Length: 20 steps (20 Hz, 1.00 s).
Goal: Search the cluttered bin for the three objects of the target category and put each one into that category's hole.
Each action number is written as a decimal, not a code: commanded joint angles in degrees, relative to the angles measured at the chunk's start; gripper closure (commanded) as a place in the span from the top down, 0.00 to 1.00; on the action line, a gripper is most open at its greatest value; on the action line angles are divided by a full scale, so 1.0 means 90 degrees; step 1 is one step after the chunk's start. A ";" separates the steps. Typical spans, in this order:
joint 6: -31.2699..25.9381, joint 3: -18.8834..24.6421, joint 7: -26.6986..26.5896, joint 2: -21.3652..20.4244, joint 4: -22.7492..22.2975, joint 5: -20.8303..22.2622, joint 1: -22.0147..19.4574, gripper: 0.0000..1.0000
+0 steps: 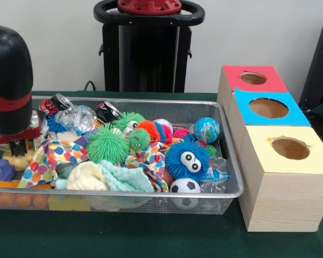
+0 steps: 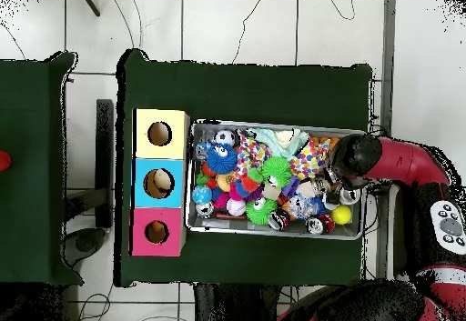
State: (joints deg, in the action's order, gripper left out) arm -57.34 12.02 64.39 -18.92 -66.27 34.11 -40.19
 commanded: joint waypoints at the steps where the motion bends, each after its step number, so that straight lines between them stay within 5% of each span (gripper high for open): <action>1: -0.0067 0.0487 -0.0644 -0.0927 -0.1195 -0.0354 -0.0020 0.00; 12: 0.0130 0.0407 -0.0390 -0.1335 -0.1449 -0.0312 0.0094 0.00; 20: 0.1215 0.0312 0.0252 -0.0525 -0.1072 0.0028 0.0133 0.00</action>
State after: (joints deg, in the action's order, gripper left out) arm -53.74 12.10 64.39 -29.01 -73.33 32.46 -39.66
